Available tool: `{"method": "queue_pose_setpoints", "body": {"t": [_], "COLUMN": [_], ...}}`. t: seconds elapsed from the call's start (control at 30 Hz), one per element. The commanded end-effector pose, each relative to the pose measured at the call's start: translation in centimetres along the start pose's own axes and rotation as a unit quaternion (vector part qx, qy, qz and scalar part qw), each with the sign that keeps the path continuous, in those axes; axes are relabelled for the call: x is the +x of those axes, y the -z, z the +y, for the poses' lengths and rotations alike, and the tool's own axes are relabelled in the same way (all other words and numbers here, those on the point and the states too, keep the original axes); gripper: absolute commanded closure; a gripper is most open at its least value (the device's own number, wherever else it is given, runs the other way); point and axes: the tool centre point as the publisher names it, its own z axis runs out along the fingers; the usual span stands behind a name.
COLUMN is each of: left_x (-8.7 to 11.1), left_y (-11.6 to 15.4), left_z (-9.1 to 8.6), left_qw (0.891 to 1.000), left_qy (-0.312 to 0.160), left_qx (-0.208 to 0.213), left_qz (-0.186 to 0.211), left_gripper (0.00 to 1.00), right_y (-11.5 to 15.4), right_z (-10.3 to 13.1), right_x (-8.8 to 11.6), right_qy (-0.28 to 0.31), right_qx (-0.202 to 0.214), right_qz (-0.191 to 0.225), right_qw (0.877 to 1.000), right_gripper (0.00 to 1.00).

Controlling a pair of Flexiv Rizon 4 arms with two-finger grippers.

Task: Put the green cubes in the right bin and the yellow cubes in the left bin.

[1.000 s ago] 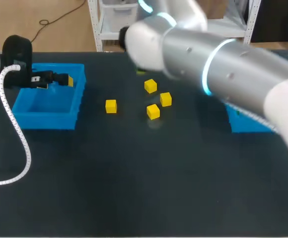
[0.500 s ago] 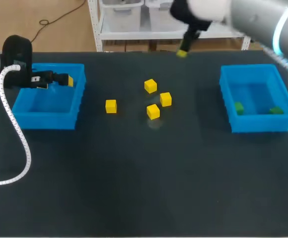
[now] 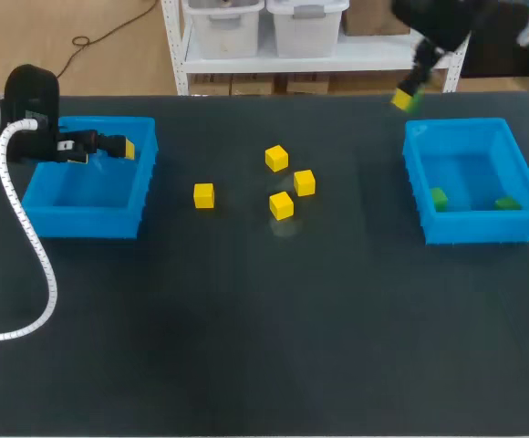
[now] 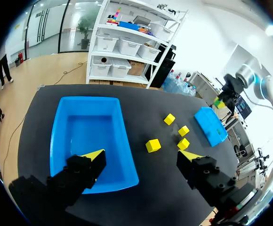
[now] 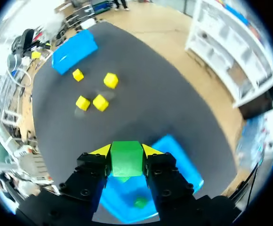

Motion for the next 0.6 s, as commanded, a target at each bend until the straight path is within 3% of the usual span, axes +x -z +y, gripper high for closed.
{"method": "queue_pose_setpoints", "body": {"t": [0.03,0.3,0.6], "left_x": [-0.1,-0.1,-0.1], "left_y": [-0.1,-0.1,-0.1], "left_z": [-0.1,-0.1,-0.1], "left_qw": [1.0,1.0,1.0], "left_qy": [0.0,0.0,0.0], "left_qx": [-0.003,-0.003,-0.003], "left_qz": [0.002,0.002,0.002], "left_gripper": [0.0,0.0,0.0], "right_y": [-0.4,-0.9,-2.3], "right_z": [3.0,3.4,2.0], "right_x": [9.5,12.8,12.5], "right_qy": [-0.032,-0.074,-0.081], "right_qx": [0.271,0.276,0.268], "right_qz": [-0.228,-0.229,-0.219], "right_qw": [0.935,0.931,0.935], "right_gripper": [1.0,1.0,0.98]}}
